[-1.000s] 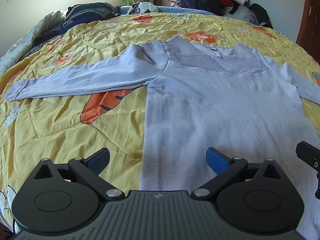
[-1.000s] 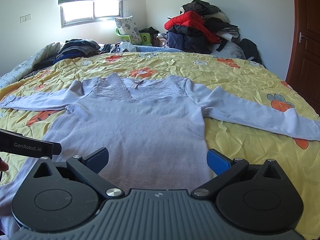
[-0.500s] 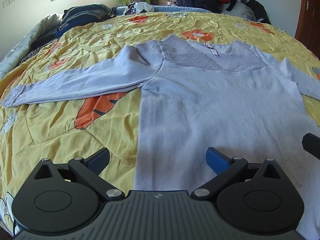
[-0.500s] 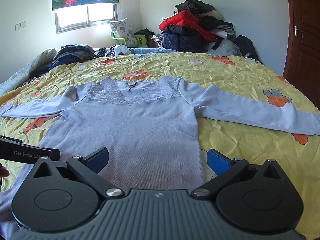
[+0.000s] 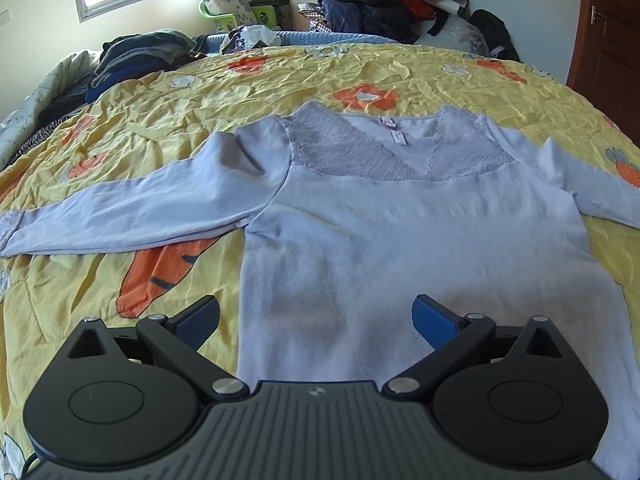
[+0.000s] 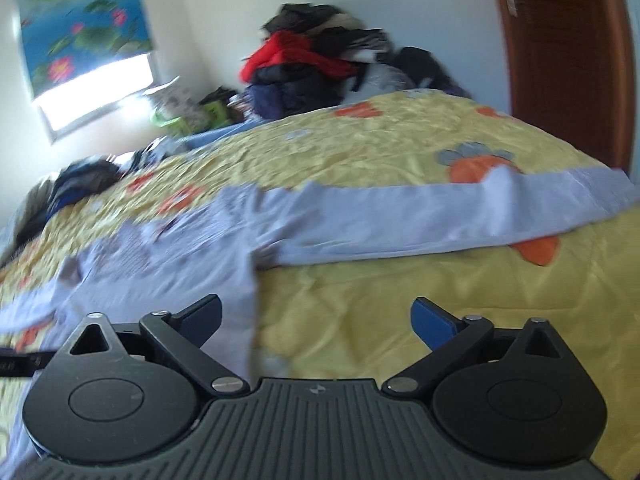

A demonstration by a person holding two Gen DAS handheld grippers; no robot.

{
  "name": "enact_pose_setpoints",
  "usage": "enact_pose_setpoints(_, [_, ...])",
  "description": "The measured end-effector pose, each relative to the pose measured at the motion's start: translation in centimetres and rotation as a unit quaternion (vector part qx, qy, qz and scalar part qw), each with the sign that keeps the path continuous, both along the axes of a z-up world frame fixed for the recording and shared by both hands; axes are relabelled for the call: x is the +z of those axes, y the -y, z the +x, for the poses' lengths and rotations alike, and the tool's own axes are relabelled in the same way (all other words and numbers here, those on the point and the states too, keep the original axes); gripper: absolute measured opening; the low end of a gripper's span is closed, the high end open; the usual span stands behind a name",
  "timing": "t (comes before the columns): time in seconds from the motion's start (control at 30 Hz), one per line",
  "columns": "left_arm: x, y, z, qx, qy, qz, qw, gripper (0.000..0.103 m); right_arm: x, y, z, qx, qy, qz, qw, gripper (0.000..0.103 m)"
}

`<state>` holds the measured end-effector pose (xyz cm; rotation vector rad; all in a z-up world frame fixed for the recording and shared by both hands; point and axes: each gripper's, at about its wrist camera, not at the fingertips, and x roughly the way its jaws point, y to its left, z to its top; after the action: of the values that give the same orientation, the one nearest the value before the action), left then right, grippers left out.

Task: Fold small clothes
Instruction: 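Grasp the lace cuff of a sweater sleeve with the right gripper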

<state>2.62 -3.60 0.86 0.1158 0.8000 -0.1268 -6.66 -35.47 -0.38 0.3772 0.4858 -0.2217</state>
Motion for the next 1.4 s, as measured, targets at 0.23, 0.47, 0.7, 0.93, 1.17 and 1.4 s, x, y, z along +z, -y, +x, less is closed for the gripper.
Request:
enact_pose_setpoints(0.23, [-0.7, 0.5, 0.8, -0.004, -0.016, -0.003, 0.9999, 0.103, -1.4, 9.5, -2.6, -0.122, 0.051, 0.129, 0.983, 0.086])
enact_pose_setpoints(0.47, [-1.1, 1.0, 1.3, -0.003, -0.027, -0.003, 0.9996, 0.103, -4.1, 15.5, -3.6, -0.181, 0.12, 0.242, 0.946, 0.061])
enact_pose_setpoints(0.7, [-1.2, 1.6, 1.6, -0.005, -0.029, 0.003, 0.9996, 0.103, -5.6, 18.9, -0.9, -0.223, 0.155, 0.264, 0.926, 0.045])
enact_pose_setpoints(0.93, [-1.2, 1.5, 2.0, -0.002, -0.03, 0.005, 0.9995, 0.103, -6.1, 22.1, 2.2, -0.269, 0.18, 0.265, 0.908, 0.041])
enact_pose_setpoints(1.17, [-1.2, 1.0, 2.5, 0.007, -0.03, 0.007, 0.9995, 0.103, -6.8, 23.2, 3.3, -0.294, 0.169, 0.277, 0.899, 0.012])
enact_pose_setpoints(1.4, [-1.0, -0.1, 3.1, 0.023, -0.024, 0.013, 0.9994, 0.103, -3.0, 19.8, 5.2, -0.215, 0.184, 0.219, 0.934, 0.012])
